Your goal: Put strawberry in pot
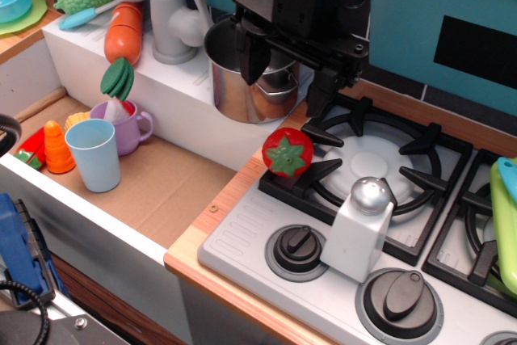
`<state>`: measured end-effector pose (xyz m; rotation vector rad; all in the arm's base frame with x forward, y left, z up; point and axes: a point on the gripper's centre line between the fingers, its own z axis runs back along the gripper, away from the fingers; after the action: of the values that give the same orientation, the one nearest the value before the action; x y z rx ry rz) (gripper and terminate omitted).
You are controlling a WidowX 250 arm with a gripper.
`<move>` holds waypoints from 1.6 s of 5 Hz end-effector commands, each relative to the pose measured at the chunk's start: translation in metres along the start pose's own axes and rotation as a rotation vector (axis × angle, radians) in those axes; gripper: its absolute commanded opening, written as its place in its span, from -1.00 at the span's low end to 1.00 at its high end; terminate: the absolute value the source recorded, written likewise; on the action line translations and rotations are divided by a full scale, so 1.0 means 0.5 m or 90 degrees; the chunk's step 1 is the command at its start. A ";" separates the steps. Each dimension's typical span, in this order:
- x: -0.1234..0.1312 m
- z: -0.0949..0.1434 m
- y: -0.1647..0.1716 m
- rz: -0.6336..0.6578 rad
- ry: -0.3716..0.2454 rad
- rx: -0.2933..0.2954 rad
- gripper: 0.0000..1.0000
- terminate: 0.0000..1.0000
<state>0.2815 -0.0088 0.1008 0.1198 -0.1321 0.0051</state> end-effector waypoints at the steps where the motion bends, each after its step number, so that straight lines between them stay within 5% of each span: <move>1: 0.000 0.000 0.000 0.000 0.000 0.000 1.00 -1.00; 8: 0.008 -0.078 -0.030 0.046 -0.042 -0.063 1.00 -1.00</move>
<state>0.2844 -0.0182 0.0524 0.0182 -0.1777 0.0757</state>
